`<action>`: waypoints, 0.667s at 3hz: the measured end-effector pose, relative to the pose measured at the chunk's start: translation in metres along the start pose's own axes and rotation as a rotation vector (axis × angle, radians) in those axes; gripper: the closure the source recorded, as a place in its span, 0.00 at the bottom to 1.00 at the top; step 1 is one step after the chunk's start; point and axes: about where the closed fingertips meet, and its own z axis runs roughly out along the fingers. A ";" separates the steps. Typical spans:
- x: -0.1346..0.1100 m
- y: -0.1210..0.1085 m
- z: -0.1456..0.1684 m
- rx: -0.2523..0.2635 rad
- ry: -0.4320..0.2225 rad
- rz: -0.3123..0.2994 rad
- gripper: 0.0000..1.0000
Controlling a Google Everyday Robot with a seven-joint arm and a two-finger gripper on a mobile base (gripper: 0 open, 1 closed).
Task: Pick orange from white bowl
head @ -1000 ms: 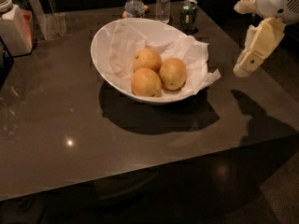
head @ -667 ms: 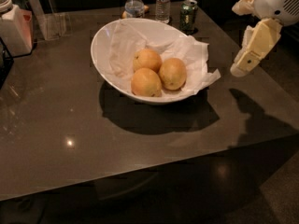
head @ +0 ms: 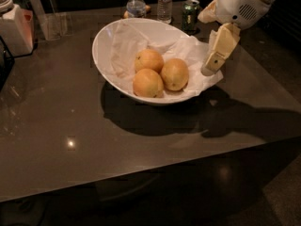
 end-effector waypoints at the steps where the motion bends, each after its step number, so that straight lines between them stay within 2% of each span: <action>1: -0.001 -0.001 0.001 0.001 -0.001 -0.001 0.00; 2: -0.001 -0.001 0.002 0.001 -0.002 -0.001 0.19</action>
Offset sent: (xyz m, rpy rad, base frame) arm 0.0011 0.0014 -0.0004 0.0011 -0.0017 0.0005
